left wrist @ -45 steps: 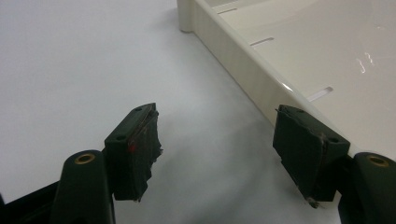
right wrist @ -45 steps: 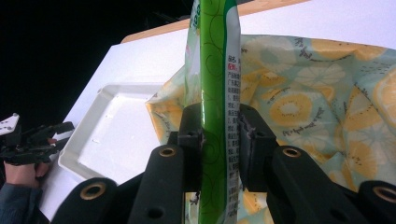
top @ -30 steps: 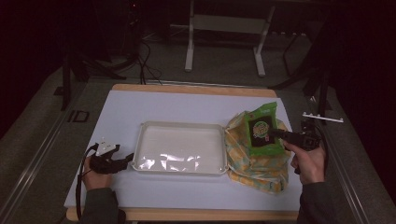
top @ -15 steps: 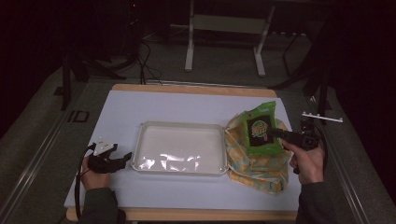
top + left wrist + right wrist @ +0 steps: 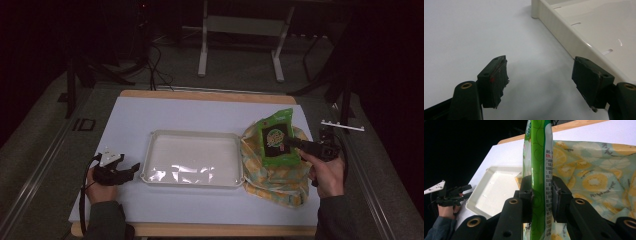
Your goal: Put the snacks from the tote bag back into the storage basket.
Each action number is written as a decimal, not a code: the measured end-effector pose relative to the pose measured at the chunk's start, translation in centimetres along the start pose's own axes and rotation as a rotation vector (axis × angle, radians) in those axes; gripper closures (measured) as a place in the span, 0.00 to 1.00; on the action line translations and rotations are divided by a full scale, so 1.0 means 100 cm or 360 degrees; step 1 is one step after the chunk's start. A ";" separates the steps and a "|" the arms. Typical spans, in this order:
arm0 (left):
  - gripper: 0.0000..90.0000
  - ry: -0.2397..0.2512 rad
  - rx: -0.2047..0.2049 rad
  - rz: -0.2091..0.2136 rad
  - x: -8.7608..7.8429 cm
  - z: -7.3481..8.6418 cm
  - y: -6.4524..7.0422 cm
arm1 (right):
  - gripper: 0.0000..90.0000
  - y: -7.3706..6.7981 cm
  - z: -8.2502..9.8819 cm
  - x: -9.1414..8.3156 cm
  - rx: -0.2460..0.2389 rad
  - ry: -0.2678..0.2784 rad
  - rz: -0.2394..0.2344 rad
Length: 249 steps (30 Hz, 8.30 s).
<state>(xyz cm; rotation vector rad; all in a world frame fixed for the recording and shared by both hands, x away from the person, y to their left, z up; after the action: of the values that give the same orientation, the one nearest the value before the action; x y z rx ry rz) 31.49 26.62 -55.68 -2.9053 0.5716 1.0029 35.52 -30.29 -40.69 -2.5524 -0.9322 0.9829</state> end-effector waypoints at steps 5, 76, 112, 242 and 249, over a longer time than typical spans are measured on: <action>0.33 -0.0004 0.0005 -0.0004 0.000 0.000 0.000 | 0.82 -0.004 -0.001 0.003 -0.0002 0.0005 -0.0014; 0.33 -0.0027 0.0014 -0.0003 0.002 0.000 0.001 | 0.82 -0.039 -0.003 0.047 0.0009 0.0023 -0.0141; 0.33 -0.0031 0.0019 -0.0006 0.003 0.000 0.002 | 0.82 -0.053 0.009 0.072 0.0028 0.0030 -0.0160; 0.33 -0.0052 0.0049 -0.0013 0.004 0.000 0.003 | 0.65 -0.068 0.077 0.111 -0.0130 -0.0148 0.0099; 0.33 -0.0053 0.0049 -0.0015 0.004 0.000 0.003 | 0.66 -0.070 0.071 0.109 -0.0221 -0.0201 0.0117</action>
<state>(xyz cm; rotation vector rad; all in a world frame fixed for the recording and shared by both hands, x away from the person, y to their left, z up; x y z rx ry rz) 31.64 26.24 -55.91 -2.8563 0.5659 1.0303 33.61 -17.92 -48.44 -2.6829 -0.9781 1.1499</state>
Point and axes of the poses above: each handheld gripper's, and its own axes: x roughly forward along the jaws, z roughly out of its underside, y roughly to its right, the point moved 3 cm from there along x, roughly forward along the jaws, and after that the axes turned 7 degrees about -x, right-handed, at the moved point
